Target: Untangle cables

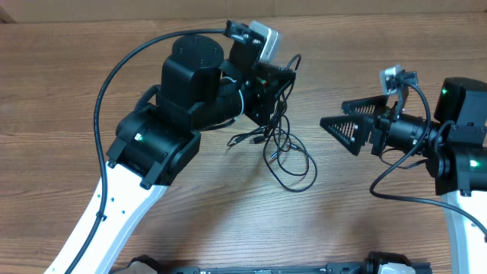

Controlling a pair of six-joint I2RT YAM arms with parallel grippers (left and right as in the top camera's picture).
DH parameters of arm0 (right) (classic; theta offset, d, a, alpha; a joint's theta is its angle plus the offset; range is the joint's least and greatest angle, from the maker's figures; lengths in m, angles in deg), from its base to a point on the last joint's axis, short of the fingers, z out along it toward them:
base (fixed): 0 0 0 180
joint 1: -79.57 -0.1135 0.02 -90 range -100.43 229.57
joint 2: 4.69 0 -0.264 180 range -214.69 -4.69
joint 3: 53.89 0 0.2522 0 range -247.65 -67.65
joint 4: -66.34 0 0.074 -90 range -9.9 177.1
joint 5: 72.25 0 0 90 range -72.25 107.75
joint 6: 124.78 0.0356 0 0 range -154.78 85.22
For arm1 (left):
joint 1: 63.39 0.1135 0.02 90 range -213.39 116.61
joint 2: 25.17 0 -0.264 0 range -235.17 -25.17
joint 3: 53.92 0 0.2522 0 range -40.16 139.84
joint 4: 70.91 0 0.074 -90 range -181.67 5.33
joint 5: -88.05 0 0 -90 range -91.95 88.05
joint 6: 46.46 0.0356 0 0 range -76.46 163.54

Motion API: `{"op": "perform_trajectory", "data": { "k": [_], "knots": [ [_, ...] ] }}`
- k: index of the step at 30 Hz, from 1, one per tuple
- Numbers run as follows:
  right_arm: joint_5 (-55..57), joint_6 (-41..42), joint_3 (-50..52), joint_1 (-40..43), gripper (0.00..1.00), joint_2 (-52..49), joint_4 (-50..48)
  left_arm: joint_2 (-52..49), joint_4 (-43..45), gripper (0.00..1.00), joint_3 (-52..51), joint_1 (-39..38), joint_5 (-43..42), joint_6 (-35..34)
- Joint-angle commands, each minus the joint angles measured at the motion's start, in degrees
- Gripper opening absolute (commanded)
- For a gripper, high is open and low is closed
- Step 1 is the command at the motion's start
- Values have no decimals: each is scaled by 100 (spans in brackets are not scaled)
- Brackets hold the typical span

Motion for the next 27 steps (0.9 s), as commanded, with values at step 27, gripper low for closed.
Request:
{"op": "perform_trajectory", "data": {
  "k": [27],
  "knots": [
    [-1515,-632,-57,4,89,20,-341,-192,2306,4,61,-455,-892,-1875]
  ]
}}
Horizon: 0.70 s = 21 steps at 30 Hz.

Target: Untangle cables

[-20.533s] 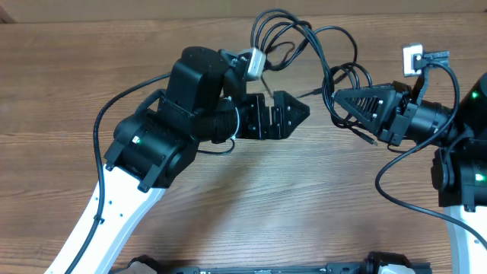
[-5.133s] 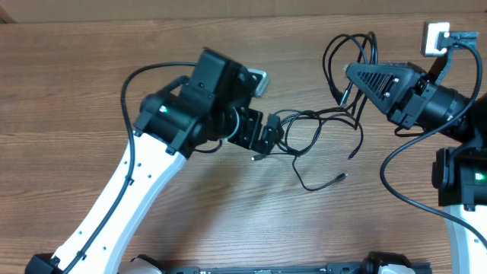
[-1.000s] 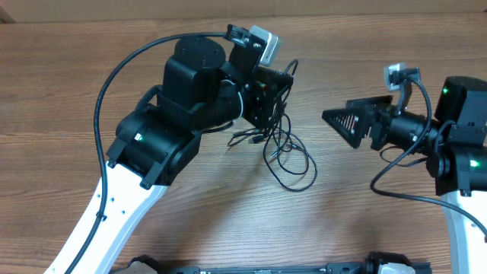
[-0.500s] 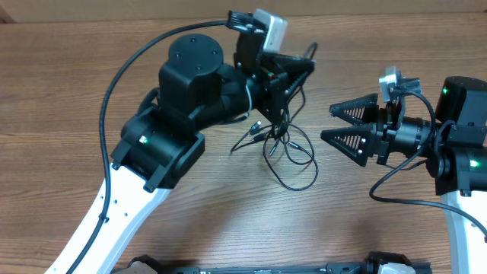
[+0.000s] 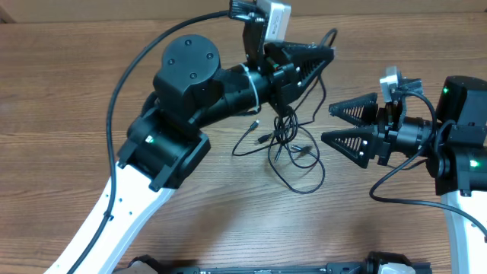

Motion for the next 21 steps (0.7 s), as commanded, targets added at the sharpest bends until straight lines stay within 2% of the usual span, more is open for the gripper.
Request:
{"op": "perform_trajectory", "data": {
  "k": [1,6,10,13,15,21],
  "knots": [
    [-101,-39,-57,4,89,17,-125,-136,269,4,61,-151,-293,-378],
    [-81,-39,-57,7,90,17,-367,-321,616,4,61,-463,-490,-415],
    [389,-35,-57,7,89,17,-553,-356,616,4,61,-573,-654,-420],
    [1019,103,-57,7,99,17,-592,-341,675,4,61,-535,-960,-413],
    [1373,267,-57,7,100,17,-640,-330,732,4,61,-503,-1062,-409],
    [1456,267,-57,7,100,17,-721,-313,752,4,61,-315,-656,-345]
  ]
}}
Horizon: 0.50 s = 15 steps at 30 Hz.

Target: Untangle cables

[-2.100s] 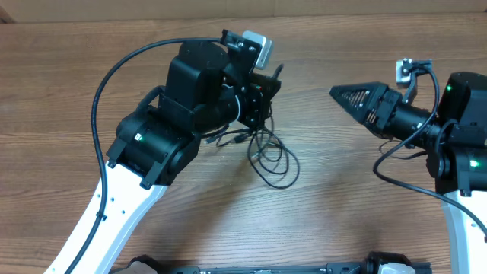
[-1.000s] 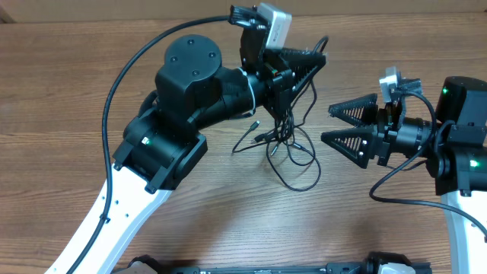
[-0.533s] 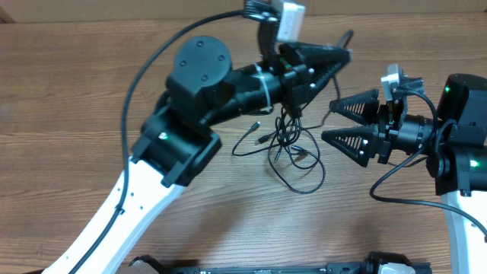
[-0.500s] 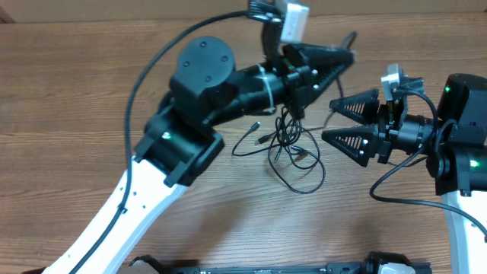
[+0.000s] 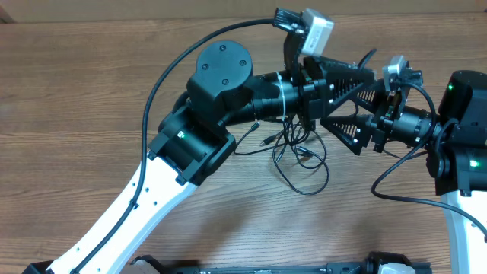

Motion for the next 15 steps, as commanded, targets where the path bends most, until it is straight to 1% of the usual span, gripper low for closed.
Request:
{"op": "perform_trajectory", "data": {
  "k": [1,3,6,12,15],
  "knots": [
    [240,63,-57,7,100,17,-63,55,0,4,61,199,149,33],
    [240,63,-57,7,100,17,-98,57,-81,4,61,337,116,26],
    [348,63,-57,7,100,17,-144,57,-96,4,61,479,-197,22],
    [450,68,-57,7,100,17,-455,57,-68,4,61,490,-999,140],
    [444,208,-57,7,100,17,-664,57,-46,4,61,472,-1270,140]
  ]
}}
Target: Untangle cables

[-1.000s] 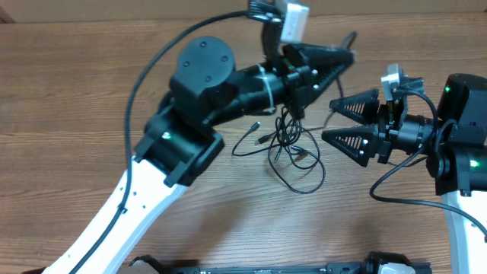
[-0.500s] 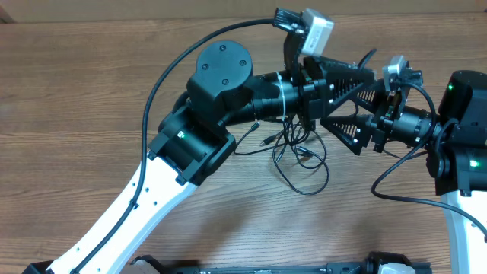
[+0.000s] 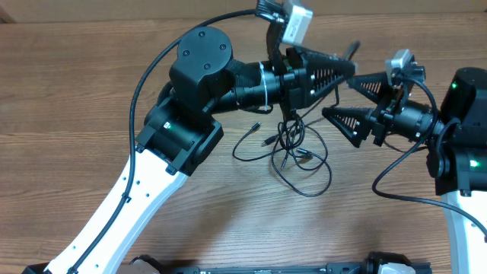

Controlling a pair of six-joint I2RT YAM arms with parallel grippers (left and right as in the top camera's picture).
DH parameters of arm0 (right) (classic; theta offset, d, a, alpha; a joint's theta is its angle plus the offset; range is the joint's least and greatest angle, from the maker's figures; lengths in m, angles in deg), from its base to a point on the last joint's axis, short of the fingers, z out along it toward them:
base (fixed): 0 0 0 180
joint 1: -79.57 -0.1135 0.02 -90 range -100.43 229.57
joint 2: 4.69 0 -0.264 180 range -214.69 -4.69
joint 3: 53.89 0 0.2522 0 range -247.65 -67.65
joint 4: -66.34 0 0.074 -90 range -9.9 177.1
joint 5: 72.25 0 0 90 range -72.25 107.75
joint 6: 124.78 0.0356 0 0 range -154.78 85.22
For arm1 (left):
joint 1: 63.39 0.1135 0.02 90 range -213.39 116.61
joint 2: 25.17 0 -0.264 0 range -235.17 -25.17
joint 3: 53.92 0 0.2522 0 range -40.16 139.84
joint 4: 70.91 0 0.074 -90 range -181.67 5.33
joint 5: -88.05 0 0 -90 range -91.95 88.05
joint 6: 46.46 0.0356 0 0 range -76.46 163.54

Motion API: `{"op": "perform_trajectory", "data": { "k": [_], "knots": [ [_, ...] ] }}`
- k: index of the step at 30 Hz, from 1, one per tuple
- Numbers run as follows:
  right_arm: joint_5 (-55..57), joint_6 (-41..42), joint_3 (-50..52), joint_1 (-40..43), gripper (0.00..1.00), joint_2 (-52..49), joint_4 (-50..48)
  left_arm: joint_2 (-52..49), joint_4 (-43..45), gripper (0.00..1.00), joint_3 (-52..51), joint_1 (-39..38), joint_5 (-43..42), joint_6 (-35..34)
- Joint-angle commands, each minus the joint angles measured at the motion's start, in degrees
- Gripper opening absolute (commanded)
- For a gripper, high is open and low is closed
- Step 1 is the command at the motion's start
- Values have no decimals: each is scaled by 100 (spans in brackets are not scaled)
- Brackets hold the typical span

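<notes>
A tangle of thin black cables lies on the wooden table, its loops spreading toward the front and small plug ends lying at its left. My left gripper points right above the tangle and is shut on a cable. One strand hangs from it to the heap, and a short end pokes out past the fingertips. My right gripper faces it from the right with its jaws wide open. The upper finger is just beside the left fingertips, the lower finger nearer the front.
The left arm's black body and white link cross the table's left half. The right arm's base stands at the right edge, trailing its own thick cable. Brown wood table all round.
My left gripper has drawn back to the left and slightly away from the right gripper, still holding the cable. The right gripper's upper finger now shows, with the jaws spread wide.
My left gripper was first down at the back of the tangle while the right one waited nearly shut. Then the left held a cable raised and pointed right, and the right had opened. It later reached between the right fingers; now it sits slightly back, the tangle shifted right.
</notes>
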Motion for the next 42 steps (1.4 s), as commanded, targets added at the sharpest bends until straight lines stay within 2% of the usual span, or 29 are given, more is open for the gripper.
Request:
{"op": "perform_trajectory", "data": {
  "k": [1,6,8,12,15,18,21,23,25,32,33,35,36,38,42],
  "knots": [
    [24,144,-57,7,100,17,-168,57,59,4,61,-26,-610,120],
    [-184,144,-57,7,100,17,-385,57,304,4,61,-79,-999,118],
    [-293,140,-57,7,97,17,-415,57,437,4,61,-90,-1078,116],
    [-1113,136,-57,7,93,17,-573,55,494,4,61,-94,-984,109],
    [-1784,118,-57,4,87,17,-671,55,485,4,61,-138,-691,-44],
    [-2186,120,-57,-28,73,17,-664,55,472,4,61,-212,-210,-190],
    [-2273,122,-57,-81,48,17,-664,55,472,4,61,-238,111,-229],
    [-2273,125,-57,-103,28,17,-662,55,472,4,61,-238,177,-229],
    [-2273,129,-57,-131,4,17,-667,55,474,4,61,-238,184,-229],
    [-2166,282,-59,-155,4,20,-822,55,435,6,61,-186,350,-223],
    [-2017,538,-59,-149,4,20,-977,55,378,14,61,-149,350,-225],
    [-1698,1202,-59,-142,4,20,-1504,55,170,49,61,-72,350,-223],
    [-1585,1526,-59,-142,4,20,-1836,55,9,62,61,-26,350,-221],
    [-1368,2308,-59,-142,4,20,-2673,55,-372,82,61,70,352,-203],
    [-946,3716,-61,-111,4,17,-4363,57,-1410,93,61,229,656,-61]
  ]
}}
